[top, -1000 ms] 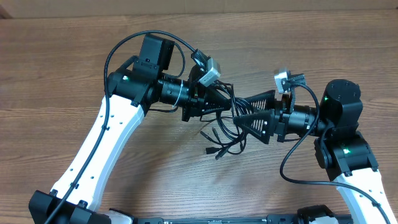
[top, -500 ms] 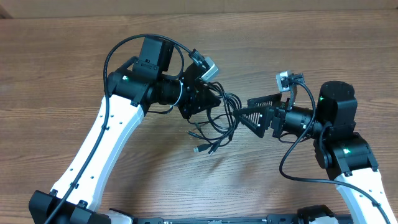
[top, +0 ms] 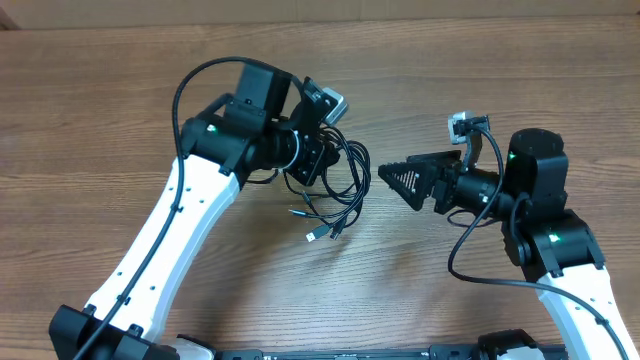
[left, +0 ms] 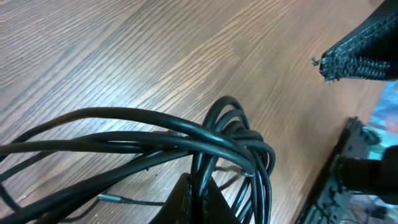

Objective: Untangle cables

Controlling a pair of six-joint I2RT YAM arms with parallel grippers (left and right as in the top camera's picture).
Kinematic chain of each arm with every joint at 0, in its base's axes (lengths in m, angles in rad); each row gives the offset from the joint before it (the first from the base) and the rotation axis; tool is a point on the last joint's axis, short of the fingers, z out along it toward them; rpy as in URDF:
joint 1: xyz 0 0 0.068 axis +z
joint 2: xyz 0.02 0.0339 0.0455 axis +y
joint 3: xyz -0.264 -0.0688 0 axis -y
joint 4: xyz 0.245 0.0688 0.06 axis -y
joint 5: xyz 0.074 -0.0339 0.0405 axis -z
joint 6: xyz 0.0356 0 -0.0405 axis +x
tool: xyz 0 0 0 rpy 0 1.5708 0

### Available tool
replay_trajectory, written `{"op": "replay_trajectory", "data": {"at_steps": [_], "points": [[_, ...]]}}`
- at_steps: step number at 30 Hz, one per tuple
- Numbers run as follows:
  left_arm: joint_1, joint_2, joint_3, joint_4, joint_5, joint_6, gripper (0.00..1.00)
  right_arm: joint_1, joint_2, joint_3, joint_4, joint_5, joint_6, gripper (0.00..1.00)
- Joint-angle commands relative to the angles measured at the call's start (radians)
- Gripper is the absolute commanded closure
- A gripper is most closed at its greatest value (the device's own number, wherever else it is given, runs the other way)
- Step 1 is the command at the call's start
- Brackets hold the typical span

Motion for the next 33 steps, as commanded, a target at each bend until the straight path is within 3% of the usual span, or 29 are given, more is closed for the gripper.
{"op": "replay_trajectory", "data": {"at_steps": [1,4,6,11,18,30,33], "points": [[-0.045,-0.017,0.021,0.015,-0.079,-0.038,0.96,0.033,0.014,0.011,0.002,-0.012,-0.035,0.07],[-0.076,-0.017,0.021,0.035,-0.112,-0.063,0.96,0.068,0.014,0.011,0.002,-0.010,-0.075,0.09],[-0.090,-0.017,0.021,0.048,-0.166,-0.108,0.96,0.094,0.014,0.011,0.001,0.010,-0.087,0.18],[-0.105,-0.017,0.021,0.055,-0.158,-0.131,0.96,0.113,0.014,0.011,-0.007,0.084,-0.087,0.21],[-0.126,-0.017,0.021,0.079,-0.111,-0.163,0.96,0.113,0.015,0.011,-0.014,0.138,-0.090,0.34],[-0.177,-0.017,0.021,0.127,-0.074,-0.429,0.96,0.113,0.015,0.011,-0.032,0.246,-0.118,0.43],[-0.200,-0.017,0.021,0.130,-0.076,-0.447,0.96,0.113,0.015,0.011,-0.032,0.253,-0.144,0.46]]}}
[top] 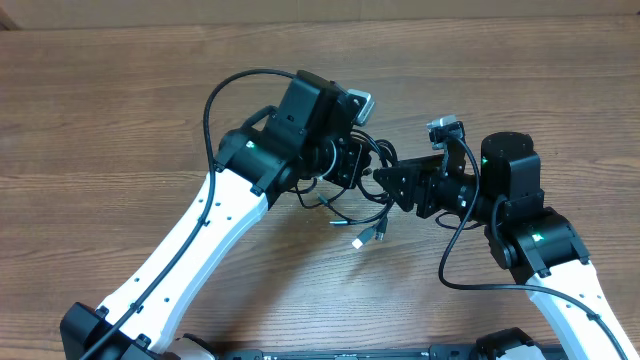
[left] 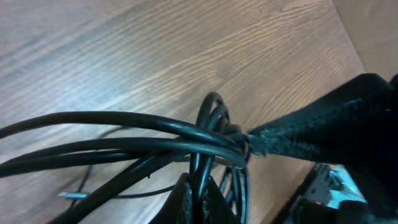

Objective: Untangle cables

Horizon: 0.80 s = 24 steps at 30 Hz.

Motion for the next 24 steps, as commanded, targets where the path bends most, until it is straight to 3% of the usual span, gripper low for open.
{"op": "replay_trajectory", "data": {"at_steps": [1,6,15,24], "points": [[-0.038,-0.017,0.021,0.014,0.034,-0.077,0.96,0.006,-0.002,0.011,0.005,0.047,-0.034,0.47],[-0.065,-0.017,0.021,0.037,0.040,-0.162,0.96,0.006,-0.002,0.011,-0.003,0.081,-0.077,0.47],[-0.096,-0.017,0.021,0.037,0.081,-0.157,0.96,0.006,-0.002,0.011,-0.008,0.133,-0.091,0.48],[-0.096,-0.017,0.021,0.058,0.215,-0.116,0.96,0.006,-0.002,0.011,-0.032,0.133,-0.109,0.61]]}}
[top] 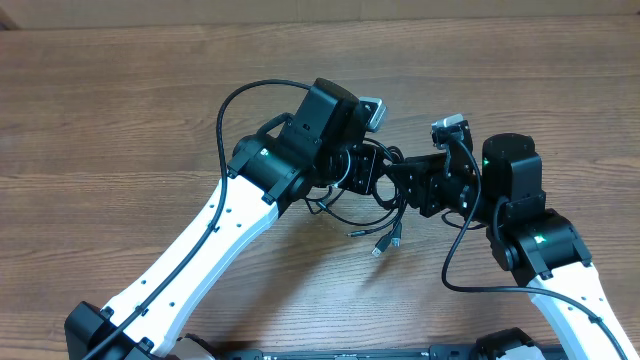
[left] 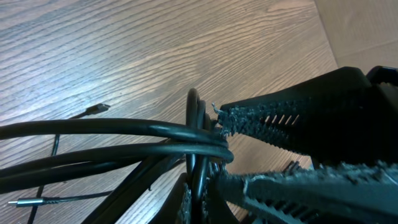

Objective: Untangle cables

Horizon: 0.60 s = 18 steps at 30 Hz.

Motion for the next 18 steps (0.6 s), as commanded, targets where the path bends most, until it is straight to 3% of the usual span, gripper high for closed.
{"op": "replay_trajectory", "data": {"at_steps": [1,11,18], "points": [[-0.034,-0.017,0.021,0.040,0.214,0.021,0.96,0.008,0.007,0.010,-0.003,0.018,-0.012,0.62],[-0.047,-0.017,0.021,0.059,0.241,0.021,0.96,0.008,0.007,0.010,-0.003,0.018,-0.011,0.62],[-0.053,-0.017,0.021,0.063,0.150,0.021,0.96,0.008,0.007,0.010,-0.008,0.018,-0.011,0.73]]}}
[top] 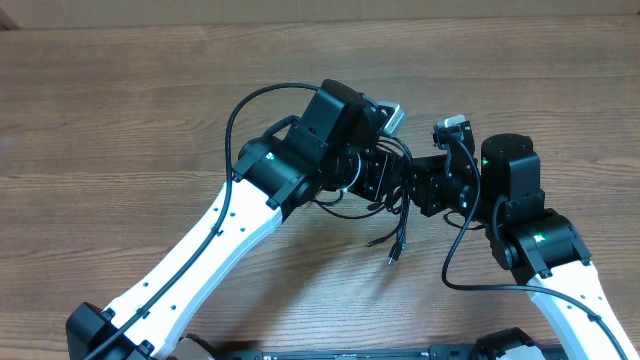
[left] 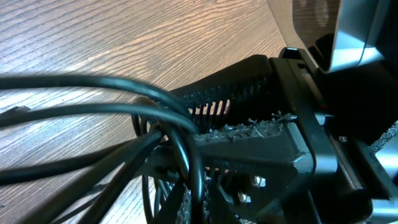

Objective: Untangle cables

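Observation:
A bundle of thin black cables (top: 345,207) hangs between my two grippers above the wooden table (top: 120,120); its loose plug ends (top: 395,248) dangle below. My left gripper (top: 376,178) is shut on one strand, pinched at the bottom of the left wrist view (left: 194,204). Several cable loops (left: 93,109) sweep left from there. My right gripper (top: 410,186) meets the bundle from the right. Its black ribbed fingers (left: 249,93) lie close together with strands running in between them.
The right arm's own black lead (top: 455,255) loops down beside its white link (top: 570,290). The left arm's white link (top: 200,260) crosses the table's lower left, with its lead (top: 250,100) arching above. Bare wood lies all around.
The left gripper has carried the bundle a little further right, deeper into the right gripper. The right fingers, then apart around the strands, now stand close together on them.
First the left gripper held the bundle left of centre, with the right gripper well apart. Then both had come together, the right fingertips touching the loops. After that the right fingers stood open around the strands, and now they are closed on them.

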Controlling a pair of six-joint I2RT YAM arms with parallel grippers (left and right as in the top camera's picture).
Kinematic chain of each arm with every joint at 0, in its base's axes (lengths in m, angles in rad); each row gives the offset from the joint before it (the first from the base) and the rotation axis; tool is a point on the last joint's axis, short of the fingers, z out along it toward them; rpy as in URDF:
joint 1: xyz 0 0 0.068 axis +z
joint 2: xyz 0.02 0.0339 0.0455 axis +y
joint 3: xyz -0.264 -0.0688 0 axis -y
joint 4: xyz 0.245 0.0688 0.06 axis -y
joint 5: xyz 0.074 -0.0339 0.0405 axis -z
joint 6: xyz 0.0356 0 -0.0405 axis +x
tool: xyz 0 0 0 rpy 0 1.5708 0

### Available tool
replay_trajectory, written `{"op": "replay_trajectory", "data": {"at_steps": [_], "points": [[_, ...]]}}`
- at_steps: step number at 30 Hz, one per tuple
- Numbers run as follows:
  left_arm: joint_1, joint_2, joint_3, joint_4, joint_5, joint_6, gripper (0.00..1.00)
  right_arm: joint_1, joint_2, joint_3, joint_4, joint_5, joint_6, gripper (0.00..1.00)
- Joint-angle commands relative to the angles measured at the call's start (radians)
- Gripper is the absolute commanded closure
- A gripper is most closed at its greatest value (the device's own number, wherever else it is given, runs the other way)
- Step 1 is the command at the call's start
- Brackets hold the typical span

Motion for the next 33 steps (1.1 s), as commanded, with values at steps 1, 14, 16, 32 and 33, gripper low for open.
{"op": "replay_trajectory", "data": {"at_steps": [1,14,16,32,33], "points": [[-0.027,-0.017,0.021,0.003,-0.016,0.020,0.96,0.008,0.003,0.011,0.008,-0.026,-0.001,0.73],[-0.026,-0.010,0.021,-0.106,-0.434,0.019,0.96,0.008,0.003,0.011,-0.009,-0.043,-0.001,0.90],[-0.026,-0.010,0.021,-0.106,-0.434,0.019,0.96,0.008,0.003,0.011,-0.006,-0.066,-0.001,0.91],[-0.026,-0.009,0.021,-0.158,-0.480,0.020,0.96,0.006,0.003,0.011,0.099,-0.269,0.045,0.96],[-0.026,-0.009,0.021,-0.158,-0.481,0.020,0.96,0.006,0.003,0.011,0.118,-0.280,0.061,0.96]]}}
